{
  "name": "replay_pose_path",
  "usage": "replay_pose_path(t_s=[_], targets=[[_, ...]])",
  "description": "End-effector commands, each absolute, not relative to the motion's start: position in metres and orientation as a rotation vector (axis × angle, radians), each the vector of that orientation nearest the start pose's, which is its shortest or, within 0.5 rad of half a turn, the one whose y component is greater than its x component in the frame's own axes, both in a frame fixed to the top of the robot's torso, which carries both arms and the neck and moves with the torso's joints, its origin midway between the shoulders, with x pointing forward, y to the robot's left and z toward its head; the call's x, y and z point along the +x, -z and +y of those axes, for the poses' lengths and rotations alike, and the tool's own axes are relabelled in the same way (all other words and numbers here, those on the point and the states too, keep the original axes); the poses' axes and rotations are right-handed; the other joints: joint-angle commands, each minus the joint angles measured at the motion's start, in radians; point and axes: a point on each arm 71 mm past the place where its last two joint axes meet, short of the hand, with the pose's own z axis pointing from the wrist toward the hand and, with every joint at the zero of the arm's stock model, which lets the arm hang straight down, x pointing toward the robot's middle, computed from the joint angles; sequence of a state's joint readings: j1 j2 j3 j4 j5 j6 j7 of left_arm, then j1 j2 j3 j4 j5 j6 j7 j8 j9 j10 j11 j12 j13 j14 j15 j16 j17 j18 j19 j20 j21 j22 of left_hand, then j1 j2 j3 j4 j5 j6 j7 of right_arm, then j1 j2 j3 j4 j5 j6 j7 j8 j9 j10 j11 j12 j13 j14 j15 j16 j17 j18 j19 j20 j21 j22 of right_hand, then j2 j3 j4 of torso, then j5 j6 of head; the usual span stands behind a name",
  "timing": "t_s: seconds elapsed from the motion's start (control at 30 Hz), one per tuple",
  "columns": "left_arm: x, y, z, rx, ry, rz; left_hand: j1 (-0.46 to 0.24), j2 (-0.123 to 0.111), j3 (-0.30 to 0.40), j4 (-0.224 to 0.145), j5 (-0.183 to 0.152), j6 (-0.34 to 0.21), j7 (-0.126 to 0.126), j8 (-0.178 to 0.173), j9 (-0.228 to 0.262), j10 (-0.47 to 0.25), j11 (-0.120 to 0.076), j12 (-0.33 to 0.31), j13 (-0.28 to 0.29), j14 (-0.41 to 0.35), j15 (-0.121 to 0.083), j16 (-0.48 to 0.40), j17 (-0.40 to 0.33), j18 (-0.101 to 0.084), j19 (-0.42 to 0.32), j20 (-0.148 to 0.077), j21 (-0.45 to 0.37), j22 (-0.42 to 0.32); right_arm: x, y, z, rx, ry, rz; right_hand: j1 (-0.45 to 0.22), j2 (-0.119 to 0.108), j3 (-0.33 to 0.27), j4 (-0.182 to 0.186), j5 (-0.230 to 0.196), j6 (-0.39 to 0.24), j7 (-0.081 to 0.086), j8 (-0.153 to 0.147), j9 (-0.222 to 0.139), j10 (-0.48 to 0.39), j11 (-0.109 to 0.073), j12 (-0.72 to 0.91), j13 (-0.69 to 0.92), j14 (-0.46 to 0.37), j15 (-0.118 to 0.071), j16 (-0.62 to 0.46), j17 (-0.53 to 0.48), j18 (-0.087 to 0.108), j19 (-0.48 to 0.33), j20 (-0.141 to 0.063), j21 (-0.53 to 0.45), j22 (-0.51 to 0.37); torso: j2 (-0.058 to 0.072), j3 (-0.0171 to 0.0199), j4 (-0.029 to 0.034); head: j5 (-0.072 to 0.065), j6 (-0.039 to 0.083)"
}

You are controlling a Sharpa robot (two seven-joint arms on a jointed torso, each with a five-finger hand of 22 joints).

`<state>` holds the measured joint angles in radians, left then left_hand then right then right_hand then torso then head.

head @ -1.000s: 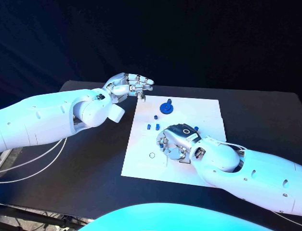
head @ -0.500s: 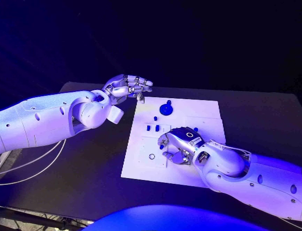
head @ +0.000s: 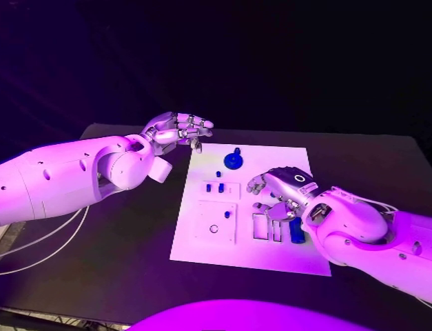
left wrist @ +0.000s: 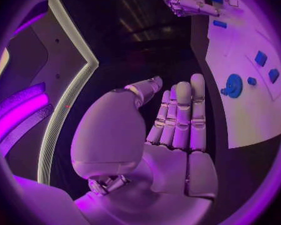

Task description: Assemble the parts on the task board

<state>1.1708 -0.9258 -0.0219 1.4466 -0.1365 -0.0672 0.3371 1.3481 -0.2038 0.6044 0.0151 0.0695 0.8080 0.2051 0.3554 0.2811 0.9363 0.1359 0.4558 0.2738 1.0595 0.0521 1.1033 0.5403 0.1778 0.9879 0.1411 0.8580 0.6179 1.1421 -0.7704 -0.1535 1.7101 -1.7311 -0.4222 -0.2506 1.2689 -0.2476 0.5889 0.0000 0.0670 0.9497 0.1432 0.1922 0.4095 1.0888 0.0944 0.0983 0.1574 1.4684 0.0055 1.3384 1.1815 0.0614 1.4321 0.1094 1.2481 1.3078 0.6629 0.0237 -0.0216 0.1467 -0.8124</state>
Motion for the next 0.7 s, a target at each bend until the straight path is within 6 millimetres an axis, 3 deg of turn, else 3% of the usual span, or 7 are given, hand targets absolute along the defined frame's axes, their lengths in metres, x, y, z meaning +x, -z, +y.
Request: replay_pose_path(t_s=[0.03,0.2,0.27,0.33,0.37,0.53,0.7], targets=[[0.491,0.19,0.259,-0.991,1.58,1.577,0.006,0.005,-0.008,-0.001,0.002,-0.006,0.007,-0.002,-0.002,-0.005,0.001,0.001,-0.001,-0.003,0.005,-0.006,-0.001,0.007,0.005,0.006,-0.005,-0.002,0.42,0.216,-0.128,-0.349,-0.687,1.635,0.005,-0.01,-0.01,0.001,0.003,-0.005,0.001,-0.007,-0.001,-0.014,0.001,0.007,0.001,0.023,0.007,0.0,-0.002,0.004,0.0,0.005,-0.005,0.157,0.001,-0.0003,-0.0001,-0.009,0.008],[0.491,0.19,0.259,-0.991,1.581,1.578,0.006,0.005,-0.008,-0.001,0.002,-0.006,0.007,-0.002,-0.002,-0.005,0.001,0.001,-0.001,-0.003,0.005,-0.006,-0.001,0.007,0.005,0.006,-0.005,-0.002,0.435,0.213,-0.148,-0.345,-0.62,1.675,0.032,-0.002,-0.118,0.027,0.004,-0.03,-0.008,-0.032,-0.014,-0.082,0.009,0.041,-0.011,0.019,0.015,-0.003,-0.011,0.013,-0.017,0.011,-0.055,0.141,0.002,0.0013,0.0012,-0.016,0.015],[0.491,0.19,0.259,-0.991,1.581,1.579,0.006,0.005,-0.008,-0.001,0.002,-0.006,0.007,-0.002,-0.002,-0.005,0.001,0.001,-0.001,-0.003,0.005,-0.006,-0.001,0.007,0.005,0.006,-0.005,-0.002,0.438,0.214,-0.152,-0.35,-0.598,1.697,0.078,0.022,-0.242,0.062,0.024,-0.037,-0.012,-0.046,-0.022,-0.118,0.014,0.077,-0.02,0.017,0.018,-0.003,-0.017,0.015,-0.021,0.015,-0.076,0.136,0.003,0.001,0.0019,-0.017,0.016],[0.491,0.19,0.258,-0.99,1.582,1.579,0.006,0.005,-0.008,-0.001,0.002,-0.006,0.007,-0.002,-0.002,-0.005,0.001,0.001,-0.001,-0.003,0.005,-0.006,-0.001,0.007,0.005,0.006,-0.005,-0.002,0.441,0.217,-0.155,-0.36,-0.573,1.724,0.108,0.03,-0.301,0.092,0.026,-0.043,-0.014,-0.055,-0.027,-0.141,0.016,0.096,-0.027,0.013,0.021,-0.009,-0.028,0.018,-0.026,0.017,-0.095,0.131,0.003,0.0008,0.0017,-0.018,0.016],[0.491,0.19,0.258,-0.99,1.582,1.58,0.006,0.005,-0.008,-0.001,0.002,-0.006,0.007,-0.002,-0.002,-0.005,0.001,0.001,-0.001,-0.003,0.005,-0.006,-0.001,0.007,0.005,0.006,-0.005,-0.002,0.443,0.218,-0.157,-0.364,-0.561,1.737,0.148,0.033,-0.362,0.134,0.019,-0.054,-0.019,-0.066,-0.031,-0.17,0.021,0.113,-0.038,0.006,0.024,-0.02,-0.047,0.023,-0.037,0.022,-0.128,0.121,0.003,0.0008,0.0011,-0.018,0.016],[0.491,0.19,0.257,-0.99,1.585,1.582,0.006,0.005,-0.008,-0.001,0.002,-0.006,0.007,-0.002,-0.002,-0.005,0.001,0.001,-0.001,-0.003,0.005,-0.006,-0.001,0.007,0.005,0.006,-0.005,-0.002,0.446,0.221,-0.159,-0.375,-0.53,1.771,0.212,0.033,-0.41,0.215,0.006,-0.053,-0.023,-0.072,-0.032,-0.204,0.025,0.144,-0.055,-0.002,0.027,-0.036,-0.074,0.029,-0.046,0.023,-0.167,0.11,0.003,0.0006,0.0015,-0.019,0.016],[0.491,0.19,0.257,-0.99,1.586,1.583,0.007,0.005,-0.009,-0.001,0.002,-0.007,0.007,-0.002,-0.002,-0.006,0.001,0.001,-0.001,-0.004,0.005,-0.006,-0.001,0.007,0.005,0.006,-0.007,-0.002,0.448,0.223,-0.159,-0.379,-0.521,1.782,0.234,0.04,-0.406,0.24,0.006,-0.04,-0.022,-0.067,-0.031,-0.192,0.02,0.166,-0.058,0.003,0.023,-0.032,-0.069,0.026,-0.035,0.021,-0.15,0.115,0.003,0.001,0.0026,-0.02,0.015]])
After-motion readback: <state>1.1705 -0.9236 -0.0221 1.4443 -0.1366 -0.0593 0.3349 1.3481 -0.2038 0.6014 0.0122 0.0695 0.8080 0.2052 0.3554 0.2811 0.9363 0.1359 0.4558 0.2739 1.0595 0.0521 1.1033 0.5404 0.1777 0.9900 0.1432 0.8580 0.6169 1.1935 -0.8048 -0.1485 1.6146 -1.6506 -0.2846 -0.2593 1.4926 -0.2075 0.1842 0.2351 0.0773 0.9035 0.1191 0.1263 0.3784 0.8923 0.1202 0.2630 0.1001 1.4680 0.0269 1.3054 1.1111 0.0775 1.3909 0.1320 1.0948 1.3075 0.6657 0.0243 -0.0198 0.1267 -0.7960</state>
